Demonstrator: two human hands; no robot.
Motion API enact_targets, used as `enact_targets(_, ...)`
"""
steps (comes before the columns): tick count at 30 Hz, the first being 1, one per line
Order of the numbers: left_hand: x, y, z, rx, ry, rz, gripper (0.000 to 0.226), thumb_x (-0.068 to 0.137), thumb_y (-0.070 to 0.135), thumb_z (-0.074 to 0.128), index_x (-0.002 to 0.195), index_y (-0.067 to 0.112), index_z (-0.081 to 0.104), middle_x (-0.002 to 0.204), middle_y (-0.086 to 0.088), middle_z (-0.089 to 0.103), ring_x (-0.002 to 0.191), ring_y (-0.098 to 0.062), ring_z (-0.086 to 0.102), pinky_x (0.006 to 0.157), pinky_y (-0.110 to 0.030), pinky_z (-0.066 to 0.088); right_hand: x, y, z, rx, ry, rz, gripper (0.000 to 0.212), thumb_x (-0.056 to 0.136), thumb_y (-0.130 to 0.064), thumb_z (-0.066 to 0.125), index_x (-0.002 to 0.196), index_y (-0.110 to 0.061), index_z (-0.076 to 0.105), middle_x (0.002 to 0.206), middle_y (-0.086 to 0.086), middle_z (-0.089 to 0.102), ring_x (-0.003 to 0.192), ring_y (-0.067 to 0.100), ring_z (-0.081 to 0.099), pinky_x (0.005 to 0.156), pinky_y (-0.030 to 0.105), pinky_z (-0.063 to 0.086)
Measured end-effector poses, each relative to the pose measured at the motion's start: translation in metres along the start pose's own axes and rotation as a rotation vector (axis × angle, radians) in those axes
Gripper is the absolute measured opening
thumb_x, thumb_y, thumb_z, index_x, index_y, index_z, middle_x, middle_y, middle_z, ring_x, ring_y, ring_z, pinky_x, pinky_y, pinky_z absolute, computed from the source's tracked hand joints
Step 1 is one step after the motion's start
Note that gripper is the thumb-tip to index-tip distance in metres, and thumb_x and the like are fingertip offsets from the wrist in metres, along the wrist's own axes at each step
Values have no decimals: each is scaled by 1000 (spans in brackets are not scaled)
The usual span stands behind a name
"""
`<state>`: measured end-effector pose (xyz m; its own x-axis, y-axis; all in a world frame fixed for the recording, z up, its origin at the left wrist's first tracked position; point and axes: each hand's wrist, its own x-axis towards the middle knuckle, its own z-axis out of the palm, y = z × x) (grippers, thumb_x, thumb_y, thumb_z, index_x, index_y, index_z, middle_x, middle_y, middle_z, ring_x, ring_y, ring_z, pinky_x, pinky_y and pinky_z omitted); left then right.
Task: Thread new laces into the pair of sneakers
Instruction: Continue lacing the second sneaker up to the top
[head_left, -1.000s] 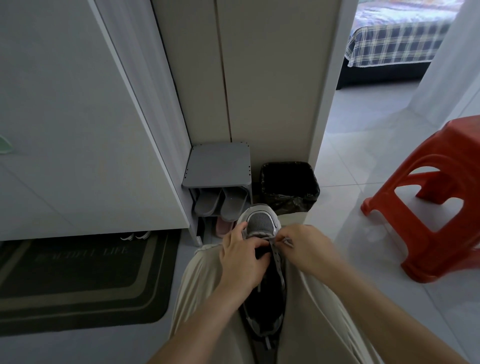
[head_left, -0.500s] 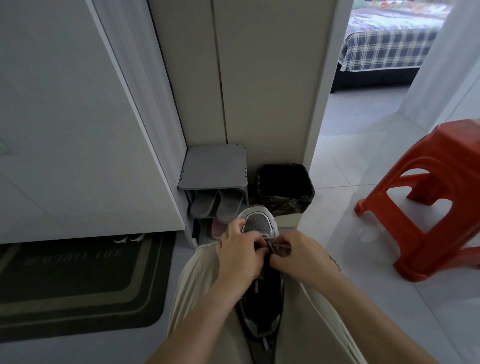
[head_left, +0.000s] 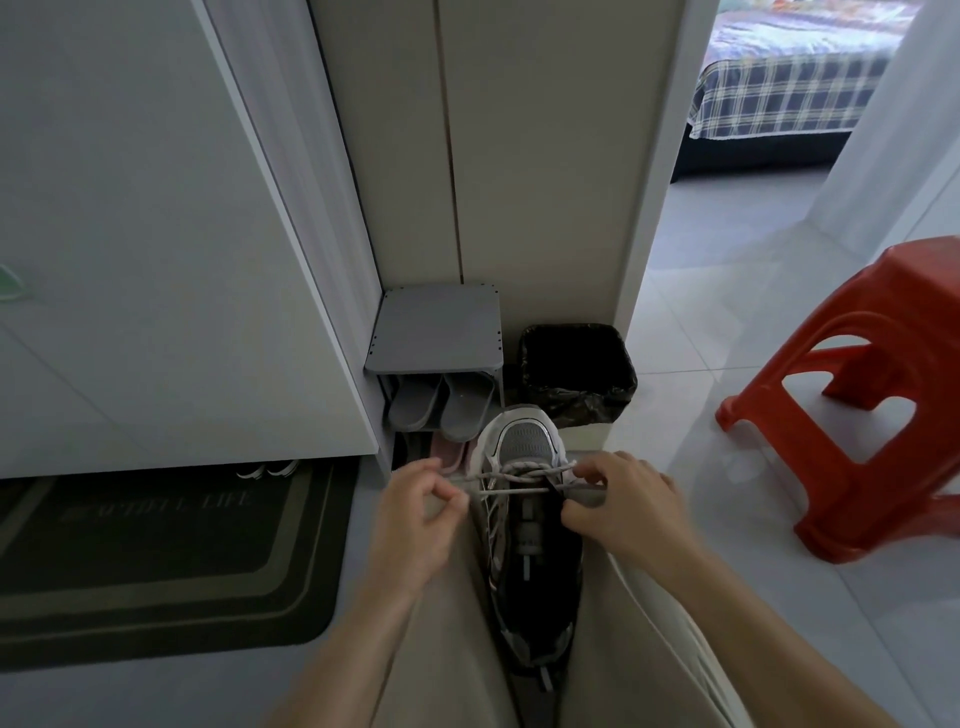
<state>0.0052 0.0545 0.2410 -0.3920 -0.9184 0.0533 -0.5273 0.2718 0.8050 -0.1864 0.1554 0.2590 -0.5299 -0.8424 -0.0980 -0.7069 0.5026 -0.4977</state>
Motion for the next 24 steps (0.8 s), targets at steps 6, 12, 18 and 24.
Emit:
enact_targets(6, -4, -46, -46, 30, 43, -260, 8, 82, 15, 68, 77, 12, 62, 109, 17, 49, 109, -8, 45, 99, -35, 34, -3, -3, 1, -30, 38, -21, 44, 70, -48, 62, 112, -38, 55, 119, -13, 49, 115, 13, 42, 101, 32, 26)
enact_targets(12, -9, -49, -37, 57, -69, -286, 4, 88, 20, 63, 92, 21, 64, 104, 13, 57, 94, -3, 51, 99, -32, 40, -6, -3, 5, -19, 50, -10, 58, 71, -52, 62, 124, -34, 47, 131, -9, 41, 121, 16, 36, 103, 34, 27)
enact_targets(18, -3, -19, -19, 26, 144, -34, 41, 89, 24, 61, 129, 24, 50, 124, 10, 44, 115, -6, 45, 100, -28, 40, -15, -1, 13, 28, 88, -25, 66, 73, -58, 63, 129, -32, 40, 133, -8, 38, 126, 17, 33, 106, 35, 25)
enact_targets(24, 3, 29, 29, 274, -125, 207, 26, 87, 37, 62, 112, 33, 65, 132, 11, 42, 128, -8, 32, 103, -19, 23, -16, 1, 15, 32, 115, 6, 56, 70, -58, 66, 115, -29, 48, 122, -7, 44, 118, 17, 39, 101, 33, 29)
